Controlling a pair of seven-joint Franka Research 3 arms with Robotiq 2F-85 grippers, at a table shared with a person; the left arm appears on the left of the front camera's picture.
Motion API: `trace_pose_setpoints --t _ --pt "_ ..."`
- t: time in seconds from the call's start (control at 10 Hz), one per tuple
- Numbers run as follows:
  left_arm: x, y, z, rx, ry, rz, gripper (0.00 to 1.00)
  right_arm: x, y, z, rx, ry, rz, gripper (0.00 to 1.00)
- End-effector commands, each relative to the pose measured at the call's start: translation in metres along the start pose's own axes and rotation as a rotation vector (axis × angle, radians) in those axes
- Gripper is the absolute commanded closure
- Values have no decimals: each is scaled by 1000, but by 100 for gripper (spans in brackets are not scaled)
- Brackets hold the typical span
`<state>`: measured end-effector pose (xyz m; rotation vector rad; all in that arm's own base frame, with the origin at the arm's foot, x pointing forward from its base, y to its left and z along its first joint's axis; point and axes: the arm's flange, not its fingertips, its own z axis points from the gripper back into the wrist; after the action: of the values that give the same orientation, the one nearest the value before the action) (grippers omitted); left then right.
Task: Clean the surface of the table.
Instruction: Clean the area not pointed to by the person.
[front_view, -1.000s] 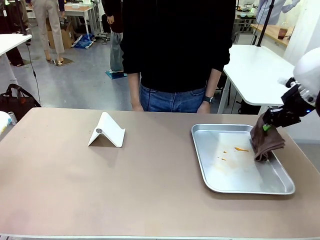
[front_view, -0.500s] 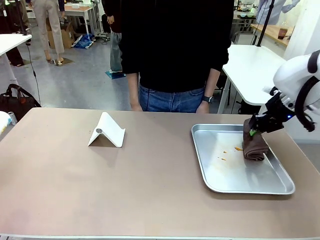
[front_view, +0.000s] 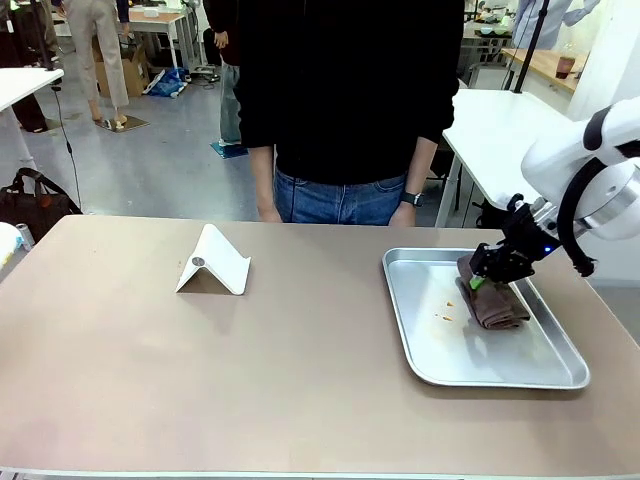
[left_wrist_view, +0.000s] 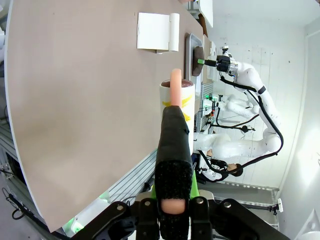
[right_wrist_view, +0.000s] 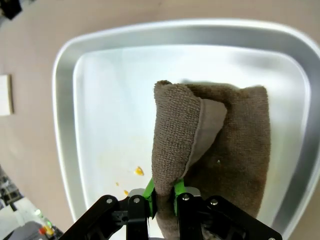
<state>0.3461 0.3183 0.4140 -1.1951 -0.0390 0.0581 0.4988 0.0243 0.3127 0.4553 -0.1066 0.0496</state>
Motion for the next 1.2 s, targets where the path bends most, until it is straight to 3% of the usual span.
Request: trace_pose_setpoints --t 0.0,0.6,1.1 --pt "-3 -5 0 -3 -6 -1 78 0 9 -5 39 19 52 88" --pt "-3 -5 0 -3 -6 -1 78 -22 63 -40 97 130 201 88" --pt "-3 -5 0 -3 -6 -1 78 -42 94 -53 48 115 298 88"
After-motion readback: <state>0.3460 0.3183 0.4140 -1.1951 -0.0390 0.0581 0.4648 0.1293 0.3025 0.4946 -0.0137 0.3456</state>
